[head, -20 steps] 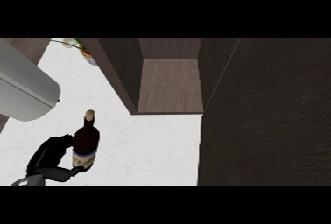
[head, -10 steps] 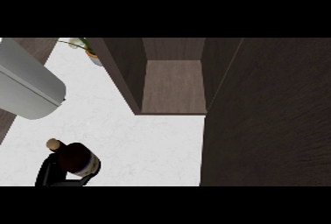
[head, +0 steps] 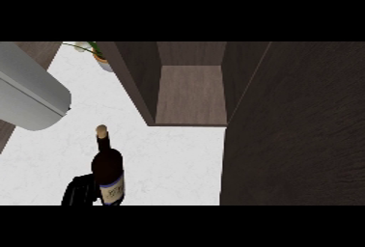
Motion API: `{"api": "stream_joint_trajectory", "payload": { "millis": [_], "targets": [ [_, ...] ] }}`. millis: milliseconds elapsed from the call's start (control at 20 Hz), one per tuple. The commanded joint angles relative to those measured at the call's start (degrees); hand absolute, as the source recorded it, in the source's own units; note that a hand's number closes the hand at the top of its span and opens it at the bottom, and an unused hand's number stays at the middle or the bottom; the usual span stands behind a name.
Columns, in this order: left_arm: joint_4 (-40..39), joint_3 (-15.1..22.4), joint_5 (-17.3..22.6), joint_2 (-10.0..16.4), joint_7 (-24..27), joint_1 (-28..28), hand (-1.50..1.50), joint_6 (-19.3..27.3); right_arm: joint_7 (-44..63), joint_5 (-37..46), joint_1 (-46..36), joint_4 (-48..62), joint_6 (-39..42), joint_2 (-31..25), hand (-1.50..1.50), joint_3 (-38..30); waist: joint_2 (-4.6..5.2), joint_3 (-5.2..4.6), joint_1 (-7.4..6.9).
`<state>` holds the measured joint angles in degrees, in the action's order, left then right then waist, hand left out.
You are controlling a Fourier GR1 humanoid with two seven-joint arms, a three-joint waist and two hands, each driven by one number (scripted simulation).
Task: Pick up the wine, place it into the cabinet and close the cabinet
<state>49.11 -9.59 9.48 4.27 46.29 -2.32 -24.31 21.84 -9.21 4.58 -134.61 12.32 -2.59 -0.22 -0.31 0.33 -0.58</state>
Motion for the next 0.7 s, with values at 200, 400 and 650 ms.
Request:
{"api": "stream_joint_trajectory", "payload": {
  "millis": [200,400,650],
  "targets": [
    [25.2,6.6,5.8,-4.2,-13.1,-9.7,1.5,-1.6,0.5,-1.1,-3.7,2.5,-0.4,-0.7,-1.5,-1.9,0.2,-0.26,0.01],
    [37.1,13.6,9.1,-4.2,-18.4,-13.8,1.5,6.1,-1.4,2.0,-1.5,2.6,-0.3,1.3,-1.5,2.1,0.22,-0.29,0.15],
    [47.9,19.1,11.9,-4.3,-26.2,-14.6,1.5,14.0,-4.6,1.5,4.2,0.9,2.6,1.2,-1.5,1.8,0.2,-0.29,0.49]
  ]
}}
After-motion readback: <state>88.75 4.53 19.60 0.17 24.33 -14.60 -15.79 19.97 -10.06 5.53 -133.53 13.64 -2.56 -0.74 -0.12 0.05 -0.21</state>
